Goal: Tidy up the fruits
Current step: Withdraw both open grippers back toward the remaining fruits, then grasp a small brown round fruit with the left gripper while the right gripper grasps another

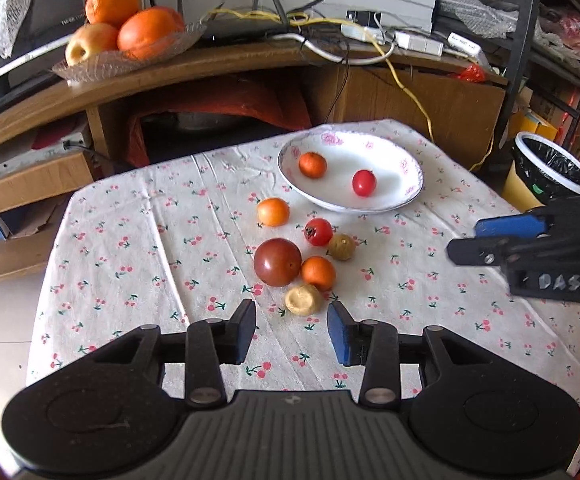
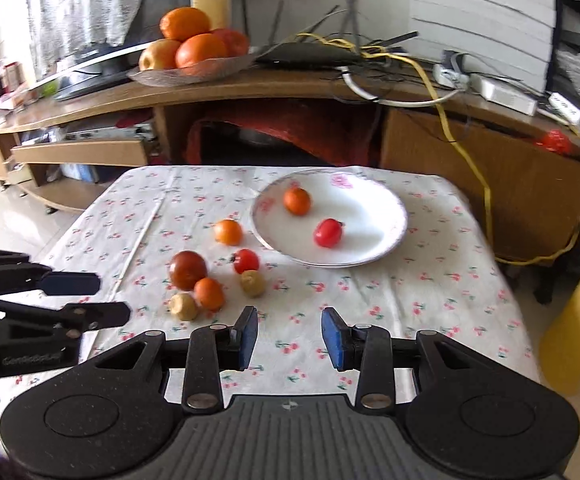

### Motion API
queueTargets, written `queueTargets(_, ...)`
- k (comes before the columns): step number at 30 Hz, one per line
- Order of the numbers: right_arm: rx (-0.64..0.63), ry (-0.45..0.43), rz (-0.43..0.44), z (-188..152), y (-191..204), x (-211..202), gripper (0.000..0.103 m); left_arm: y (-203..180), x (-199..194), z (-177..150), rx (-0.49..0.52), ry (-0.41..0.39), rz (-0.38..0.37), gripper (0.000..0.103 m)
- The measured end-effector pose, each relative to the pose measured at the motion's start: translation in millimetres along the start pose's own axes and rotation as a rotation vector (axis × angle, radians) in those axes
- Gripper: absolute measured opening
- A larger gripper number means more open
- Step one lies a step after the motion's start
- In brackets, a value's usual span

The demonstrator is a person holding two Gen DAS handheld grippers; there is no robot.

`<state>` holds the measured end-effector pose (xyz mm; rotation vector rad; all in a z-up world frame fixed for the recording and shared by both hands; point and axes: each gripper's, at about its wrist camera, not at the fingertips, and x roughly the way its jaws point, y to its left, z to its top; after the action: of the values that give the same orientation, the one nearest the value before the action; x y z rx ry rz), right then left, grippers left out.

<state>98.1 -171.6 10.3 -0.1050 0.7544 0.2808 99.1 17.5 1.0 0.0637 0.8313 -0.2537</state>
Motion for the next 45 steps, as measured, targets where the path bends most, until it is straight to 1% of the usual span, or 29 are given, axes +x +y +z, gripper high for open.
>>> queueTargets(3, -0.041, 0.042, 0.018, -2, 3, 22, 0.031, -1, 16, -4, 0.010, 0.025, -0.002, 0.047)
queueTargets(7, -0.064, 0.069, 0.045, 2, 1, 49, 0.031, -3, 36, -9, 0.026, 0.064, -0.012, 0.047)
queueTargets(13, -0.071, 0.081, 0.074, 11, 0, 72, 0.031, -6, 50, -9, 0.055, 0.054, -0.021, 0.047)
queueTargets(19, -0.046, 0.079, 0.084, 15, -5, 71, 0.031, -11, 60, -6, 0.049, 0.049, -0.036, 0.047)
queueTargets(23, -0.043, 0.078, 0.090, 15, -5, 71, 0.031, -16, 67, -6, 0.078, 0.037, -0.004, 0.046)
queueTargets(27, -0.046, 0.085, 0.094, 14, -5, 73, 0.031, -11, 75, -4, 0.064, 0.041, 0.021, 0.046)
queueTargets(30, -0.043, 0.092, 0.096, 14, -6, 75, 0.031, -11, 76, -3, 0.061, 0.038, 0.021, 0.043)
queueTargets(33, -0.040, 0.096, 0.101, 14, -6, 78, 0.031, -13, 76, -3, 0.058, 0.040, 0.015, 0.038)
queueTargets(45, -0.084, 0.113, 0.143, 13, 7, 94, 0.030, -6, 56, -6, 0.058, 0.038, -0.021, 0.038)
